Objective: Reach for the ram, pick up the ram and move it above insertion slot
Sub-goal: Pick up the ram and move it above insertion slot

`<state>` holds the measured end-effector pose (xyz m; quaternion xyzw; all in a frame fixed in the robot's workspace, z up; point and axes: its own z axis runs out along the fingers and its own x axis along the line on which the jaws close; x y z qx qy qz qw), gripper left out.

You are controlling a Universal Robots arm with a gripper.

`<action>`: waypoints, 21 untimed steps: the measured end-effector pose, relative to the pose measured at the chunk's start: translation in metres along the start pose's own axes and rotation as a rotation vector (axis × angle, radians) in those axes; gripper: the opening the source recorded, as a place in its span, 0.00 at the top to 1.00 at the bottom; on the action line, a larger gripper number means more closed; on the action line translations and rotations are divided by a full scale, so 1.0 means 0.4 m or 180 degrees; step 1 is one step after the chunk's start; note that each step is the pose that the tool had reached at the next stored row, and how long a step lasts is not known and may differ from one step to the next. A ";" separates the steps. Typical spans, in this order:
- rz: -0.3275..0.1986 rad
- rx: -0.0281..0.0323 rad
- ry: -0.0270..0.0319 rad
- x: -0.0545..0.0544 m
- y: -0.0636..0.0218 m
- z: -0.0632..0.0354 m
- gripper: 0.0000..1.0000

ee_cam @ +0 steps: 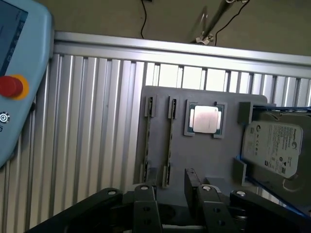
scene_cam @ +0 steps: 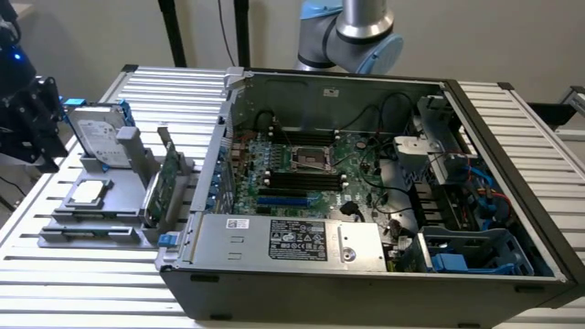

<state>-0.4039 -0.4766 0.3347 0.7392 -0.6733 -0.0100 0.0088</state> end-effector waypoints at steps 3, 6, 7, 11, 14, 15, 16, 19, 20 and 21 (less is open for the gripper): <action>-0.0028 0.0000 0.0001 0.006 0.000 0.014 0.64; -0.0057 0.0000 0.0001 0.011 0.000 0.027 0.64; -0.0066 0.0000 0.0002 0.013 0.000 0.032 0.64; -0.0093 0.0000 0.0002 0.021 -0.001 0.050 0.64; -0.0104 0.0000 0.0003 0.023 -0.002 0.063 0.64; -0.0108 0.0000 0.0003 0.024 -0.002 0.068 0.64; -0.0111 0.0000 0.0003 0.024 -0.002 0.073 0.64; -0.0127 0.0000 0.0003 0.024 -0.003 0.086 0.64; -0.0132 0.0000 0.0003 0.024 -0.003 0.091 0.64; -0.0137 0.0000 0.0004 0.024 -0.004 0.095 0.64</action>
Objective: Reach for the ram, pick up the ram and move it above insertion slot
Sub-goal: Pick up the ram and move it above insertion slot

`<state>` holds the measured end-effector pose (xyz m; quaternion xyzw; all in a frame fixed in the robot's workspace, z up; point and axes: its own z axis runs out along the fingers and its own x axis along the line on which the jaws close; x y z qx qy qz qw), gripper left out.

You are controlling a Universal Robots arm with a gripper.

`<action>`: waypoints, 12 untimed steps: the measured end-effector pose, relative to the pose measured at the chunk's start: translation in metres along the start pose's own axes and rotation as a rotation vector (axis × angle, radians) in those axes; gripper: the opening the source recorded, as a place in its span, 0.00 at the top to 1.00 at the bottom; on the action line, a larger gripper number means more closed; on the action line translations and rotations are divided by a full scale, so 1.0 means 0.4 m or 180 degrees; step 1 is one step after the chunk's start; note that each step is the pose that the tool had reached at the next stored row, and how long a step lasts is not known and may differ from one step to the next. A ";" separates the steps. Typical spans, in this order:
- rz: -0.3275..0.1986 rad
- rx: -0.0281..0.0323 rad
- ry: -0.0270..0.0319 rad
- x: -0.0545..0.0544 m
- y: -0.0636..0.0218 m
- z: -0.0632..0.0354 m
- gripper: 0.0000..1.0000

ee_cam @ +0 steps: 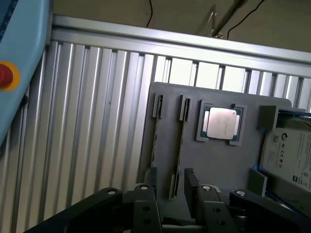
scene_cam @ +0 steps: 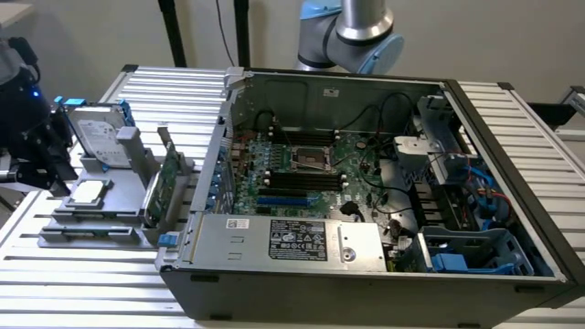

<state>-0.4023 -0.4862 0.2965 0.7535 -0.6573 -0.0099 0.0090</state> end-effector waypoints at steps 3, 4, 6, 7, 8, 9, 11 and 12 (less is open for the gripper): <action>-0.0011 0.0000 0.0000 0.002 -0.003 0.014 0.64; -0.0014 0.0000 0.0000 0.004 -0.004 0.018 0.64; -0.0014 0.0000 0.0001 0.011 -0.005 0.027 0.64; -0.0014 -0.0001 0.0001 0.015 -0.005 0.032 0.64; -0.0014 0.0000 0.0001 0.019 -0.005 0.036 0.64; -0.0014 0.0000 0.0000 0.024 -0.005 0.041 0.64; -0.0014 0.0000 0.0000 0.033 -0.005 0.050 0.64; -0.0014 0.0001 0.0000 0.036 -0.005 0.054 0.64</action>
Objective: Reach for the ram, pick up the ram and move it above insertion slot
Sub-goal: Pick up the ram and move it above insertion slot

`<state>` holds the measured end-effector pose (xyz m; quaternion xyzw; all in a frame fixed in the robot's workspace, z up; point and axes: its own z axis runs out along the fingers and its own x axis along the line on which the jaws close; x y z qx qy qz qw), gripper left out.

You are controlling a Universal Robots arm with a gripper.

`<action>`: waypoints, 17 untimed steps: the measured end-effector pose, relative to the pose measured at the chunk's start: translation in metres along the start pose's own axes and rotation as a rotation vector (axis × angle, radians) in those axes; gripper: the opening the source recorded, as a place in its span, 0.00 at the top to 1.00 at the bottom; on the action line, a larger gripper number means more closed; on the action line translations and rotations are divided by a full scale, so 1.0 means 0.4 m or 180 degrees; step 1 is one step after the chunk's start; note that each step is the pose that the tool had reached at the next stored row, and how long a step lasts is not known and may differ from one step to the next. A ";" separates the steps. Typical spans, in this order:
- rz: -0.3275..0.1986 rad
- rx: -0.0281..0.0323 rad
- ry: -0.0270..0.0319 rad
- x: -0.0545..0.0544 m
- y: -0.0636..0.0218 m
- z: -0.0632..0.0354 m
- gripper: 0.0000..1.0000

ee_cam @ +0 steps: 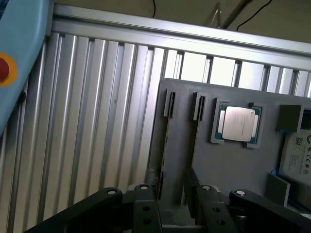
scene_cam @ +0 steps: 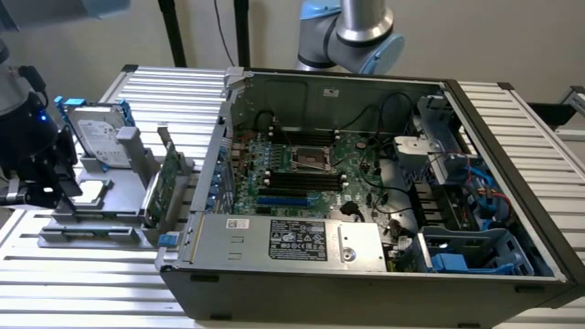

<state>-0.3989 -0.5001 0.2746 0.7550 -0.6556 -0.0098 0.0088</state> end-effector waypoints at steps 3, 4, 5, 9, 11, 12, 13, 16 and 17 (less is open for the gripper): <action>0.0000 -0.0001 0.0000 0.003 0.000 0.014 0.64; 0.0000 0.0000 0.0000 0.004 0.000 0.018 0.64; 0.0000 -0.0001 0.0001 0.005 0.000 0.023 0.64; 0.0000 0.0000 0.0000 0.007 0.000 0.041 0.64; 0.0000 -0.0001 0.0001 0.009 0.000 0.050 0.64; 0.0000 -0.0001 0.0000 0.010 0.000 0.054 0.64; 0.0000 -0.0001 0.0000 0.011 0.000 0.059 0.64; 0.0000 0.0000 0.0000 0.013 0.000 0.073 0.64; 0.0000 -0.0001 0.0000 0.013 0.000 0.077 0.64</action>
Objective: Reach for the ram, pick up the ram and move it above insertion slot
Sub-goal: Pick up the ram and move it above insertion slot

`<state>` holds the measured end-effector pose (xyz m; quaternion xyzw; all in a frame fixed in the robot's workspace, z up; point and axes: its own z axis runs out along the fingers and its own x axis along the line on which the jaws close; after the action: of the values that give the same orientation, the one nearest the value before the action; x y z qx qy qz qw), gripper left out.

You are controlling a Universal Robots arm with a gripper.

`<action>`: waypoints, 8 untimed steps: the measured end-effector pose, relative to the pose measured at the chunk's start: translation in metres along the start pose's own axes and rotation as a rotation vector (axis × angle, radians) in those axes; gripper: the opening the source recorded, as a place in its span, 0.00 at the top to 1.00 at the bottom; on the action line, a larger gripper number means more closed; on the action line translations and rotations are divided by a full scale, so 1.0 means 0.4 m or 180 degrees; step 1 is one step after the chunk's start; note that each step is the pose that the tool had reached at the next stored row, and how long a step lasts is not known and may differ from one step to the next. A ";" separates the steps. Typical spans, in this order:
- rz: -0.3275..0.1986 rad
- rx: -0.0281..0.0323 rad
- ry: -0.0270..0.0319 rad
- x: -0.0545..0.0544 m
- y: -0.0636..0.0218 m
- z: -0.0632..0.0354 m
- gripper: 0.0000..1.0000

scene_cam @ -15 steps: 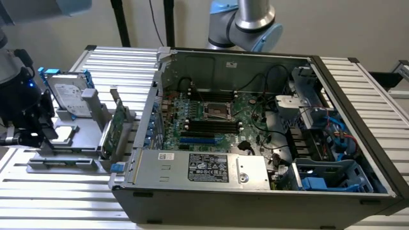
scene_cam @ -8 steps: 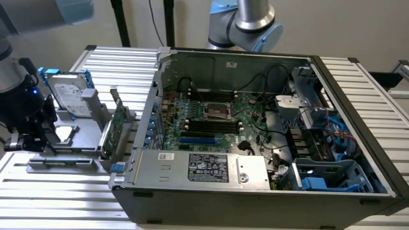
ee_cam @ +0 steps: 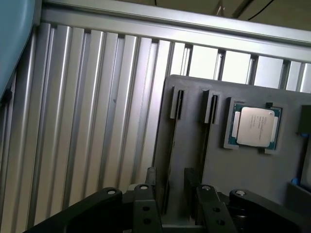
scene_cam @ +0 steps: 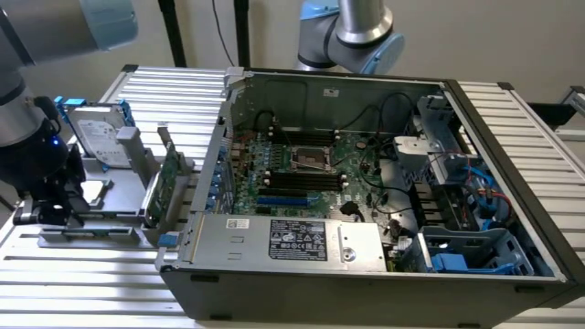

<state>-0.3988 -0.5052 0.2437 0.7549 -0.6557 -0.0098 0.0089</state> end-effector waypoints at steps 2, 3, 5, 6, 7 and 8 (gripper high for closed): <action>0.0000 0.0000 0.0000 0.000 0.000 0.009 0.64; 0.0000 0.0000 0.0000 0.000 0.000 0.013 0.64; 0.0000 0.0000 0.0000 0.000 -0.001 0.023 0.64; 0.0000 0.0000 0.0000 0.000 -0.001 0.027 0.64; 0.0000 0.0000 0.0000 0.000 -0.001 0.032 0.64; 0.0000 0.0000 0.0000 0.000 -0.001 0.036 0.64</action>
<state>-0.3987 -0.5053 0.2292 0.7550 -0.6556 -0.0098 0.0089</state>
